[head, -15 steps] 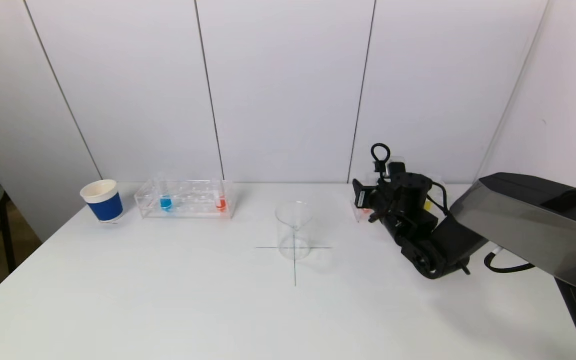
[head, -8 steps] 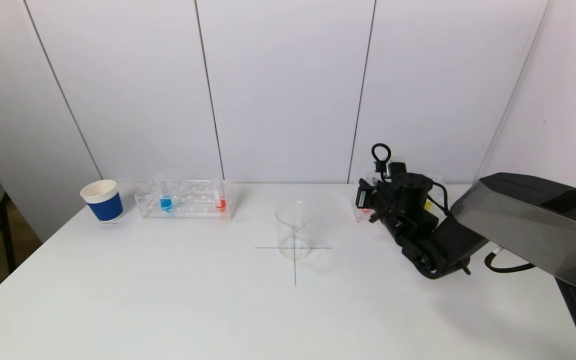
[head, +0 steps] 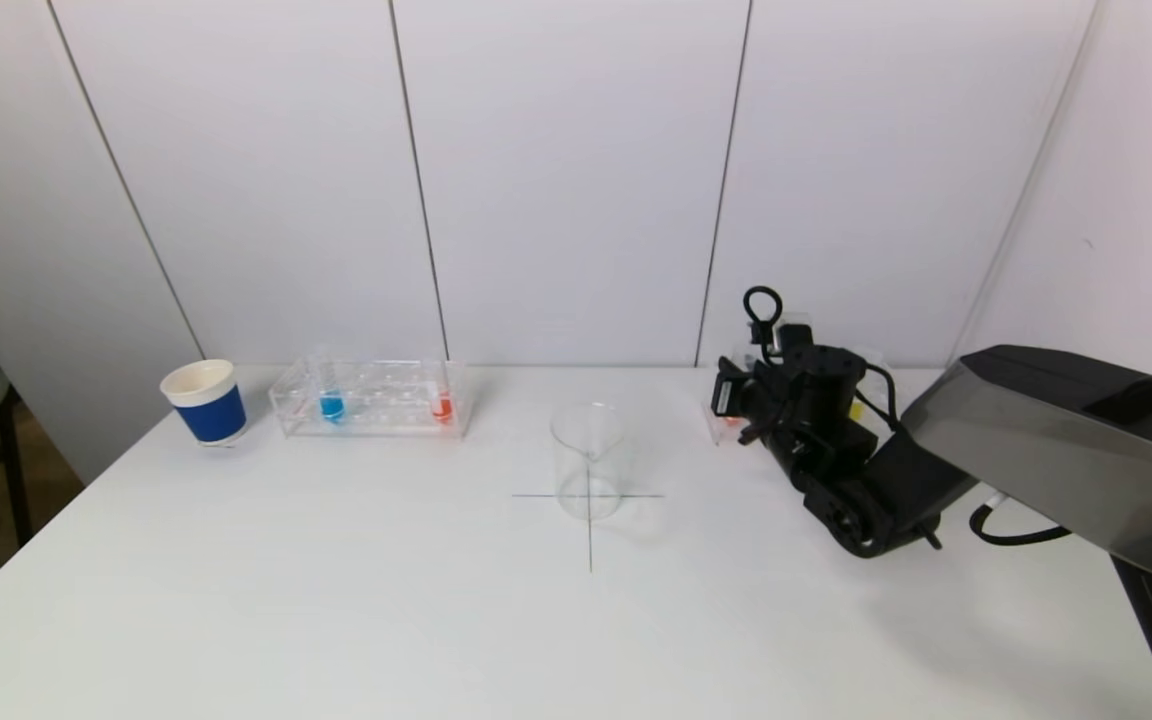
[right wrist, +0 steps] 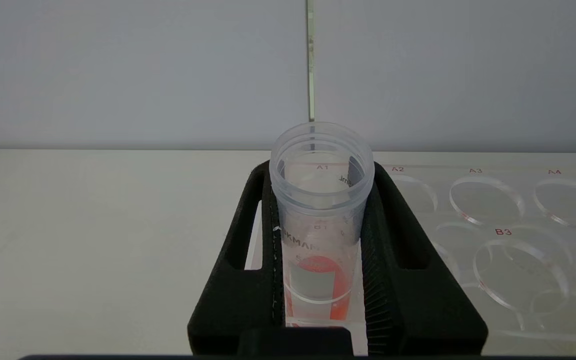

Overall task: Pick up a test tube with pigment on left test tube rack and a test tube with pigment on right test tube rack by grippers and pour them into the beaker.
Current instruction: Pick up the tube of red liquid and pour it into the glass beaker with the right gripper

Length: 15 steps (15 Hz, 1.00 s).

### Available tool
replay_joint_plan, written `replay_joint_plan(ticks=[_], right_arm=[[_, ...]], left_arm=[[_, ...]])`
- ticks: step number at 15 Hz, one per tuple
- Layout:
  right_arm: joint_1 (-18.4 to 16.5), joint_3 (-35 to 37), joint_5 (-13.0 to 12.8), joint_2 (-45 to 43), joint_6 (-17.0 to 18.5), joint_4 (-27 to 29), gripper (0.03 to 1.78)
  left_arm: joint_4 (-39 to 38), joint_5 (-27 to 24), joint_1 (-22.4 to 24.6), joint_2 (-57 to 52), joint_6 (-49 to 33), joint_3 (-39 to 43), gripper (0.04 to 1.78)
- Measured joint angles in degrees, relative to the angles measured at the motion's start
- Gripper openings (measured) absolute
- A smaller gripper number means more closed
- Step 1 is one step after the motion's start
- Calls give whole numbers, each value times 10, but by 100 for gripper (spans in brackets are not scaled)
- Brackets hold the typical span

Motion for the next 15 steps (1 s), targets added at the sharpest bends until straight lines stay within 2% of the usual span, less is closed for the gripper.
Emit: replay_joint_plan(ticks=[15], right_arm=[[5,4,0,-27,-9,13,49]], left_arm=[[0,0,0,0,0,0,176]])
